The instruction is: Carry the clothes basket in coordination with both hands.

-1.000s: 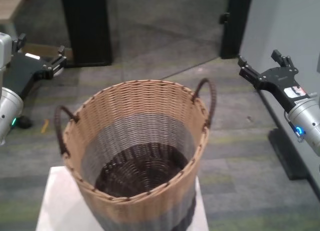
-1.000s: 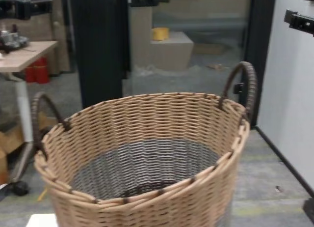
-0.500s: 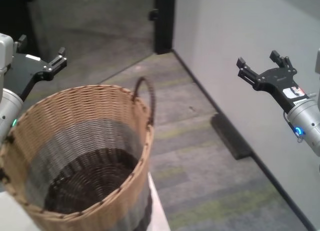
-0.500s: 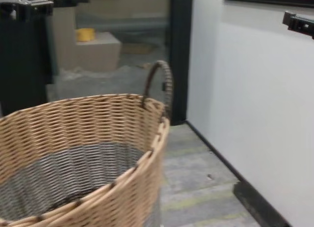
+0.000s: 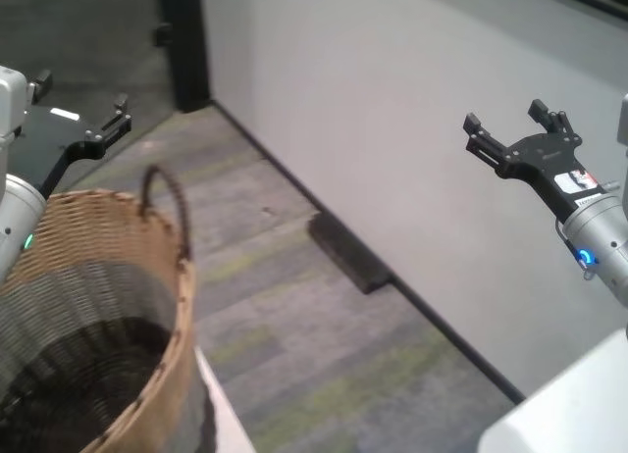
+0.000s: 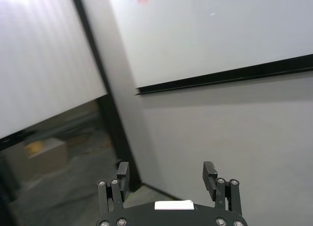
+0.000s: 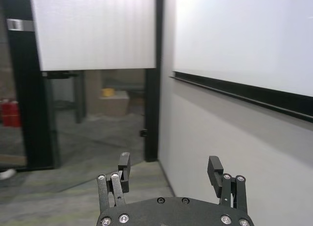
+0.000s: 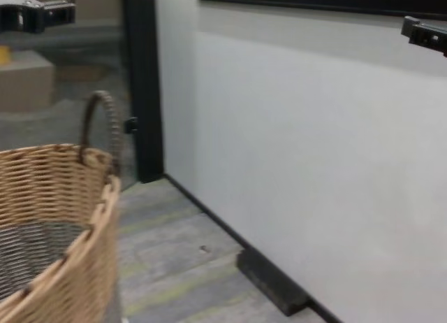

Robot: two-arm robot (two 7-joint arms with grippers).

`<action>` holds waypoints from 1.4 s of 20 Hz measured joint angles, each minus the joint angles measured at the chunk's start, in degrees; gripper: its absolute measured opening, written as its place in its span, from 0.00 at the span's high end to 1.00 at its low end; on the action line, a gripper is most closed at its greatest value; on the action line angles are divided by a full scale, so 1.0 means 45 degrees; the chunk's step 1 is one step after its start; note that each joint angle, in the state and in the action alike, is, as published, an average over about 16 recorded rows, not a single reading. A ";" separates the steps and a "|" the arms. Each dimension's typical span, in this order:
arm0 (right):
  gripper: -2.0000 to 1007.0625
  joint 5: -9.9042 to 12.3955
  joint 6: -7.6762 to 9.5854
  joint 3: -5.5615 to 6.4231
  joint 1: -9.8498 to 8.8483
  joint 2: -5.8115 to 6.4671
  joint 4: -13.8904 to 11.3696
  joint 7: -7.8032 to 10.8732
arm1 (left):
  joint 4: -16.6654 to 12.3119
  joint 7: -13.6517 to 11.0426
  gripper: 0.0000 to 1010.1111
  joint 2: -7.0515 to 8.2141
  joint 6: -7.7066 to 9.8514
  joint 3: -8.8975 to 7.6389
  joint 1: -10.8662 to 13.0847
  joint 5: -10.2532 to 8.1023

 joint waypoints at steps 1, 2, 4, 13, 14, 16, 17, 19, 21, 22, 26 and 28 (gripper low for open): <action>0.00 -0.0001 0.0001 -0.0001 0.0001 0.0001 0.0001 0.0002 | 0.0001 0.0001 0.01 0.0001 0.0001 0.0001 0.0001 0.0001; 0.00 -0.0002 0.0002 -0.0003 0.0002 0.0002 0.0002 0.0003 | 0.0001 0.0002 0.01 0.0001 0.0002 0.0002 0.0002 0.0002; 0.00 -0.0004 0.0004 -0.0005 0.0003 0.0004 0.0004 0.0006 | 0.0003 0.0004 0.01 0.0003 0.0003 0.0004 0.0003 0.0004; 0.00 -0.0012 0.0010 -0.0014 0.0008 0.0011 0.0009 0.0012 | 0.0006 0.0005 0.01 0.0005 0.0005 0.0009 0.0006 0.0011; 0.00 -0.0013 0.0010 -0.0015 0.0008 0.0012 0.0009 0.0012 | 0.0006 0.0005 0.01 0.0005 0.0005 0.0009 0.0006 0.0012; 0.00 -0.0014 0.0011 -0.0016 0.0009 0.0013 0.0010 0.0012 | 0.0006 0.0005 0.01 0.0005 0.0005 0.0010 0.0006 0.0013; 0.00 -0.0015 0.0011 -0.0017 0.0009 0.0013 0.0010 0.0012 | 0.0006 0.0005 0.01 0.0005 0.0005 0.0010 0.0006 0.0013; 0.00 -0.0016 0.0011 -0.0018 0.0009 0.0013 0.0010 0.0012 | 0.0006 0.0004 0.01 0.0005 0.0005 0.0010 0.0006 0.0014; 0.00 -0.0017 0.0011 -0.0018 0.0009 0.0014 0.0010 0.0012 | 0.0006 0.0004 0.01 0.0005 0.0006 0.0010 0.0006 0.0014; 0.00 -0.0017 0.0011 -0.0019 0.0009 0.0014 0.0010 0.0012 | 0.0006 0.0004 0.01 0.0005 0.0006 0.0010 0.0006 0.0014; 0.00 -0.0017 0.0011 -0.0019 0.0009 0.0014 0.0010 0.0011 | 0.0006 0.0004 0.01 0.0005 0.0006 0.0010 0.0006 0.0014; 0.00 -0.0017 0.0011 -0.0019 0.0009 0.0014 0.0010 0.0011 | 0.0007 0.0004 0.01 0.0005 0.0006 0.0010 0.0006 0.0014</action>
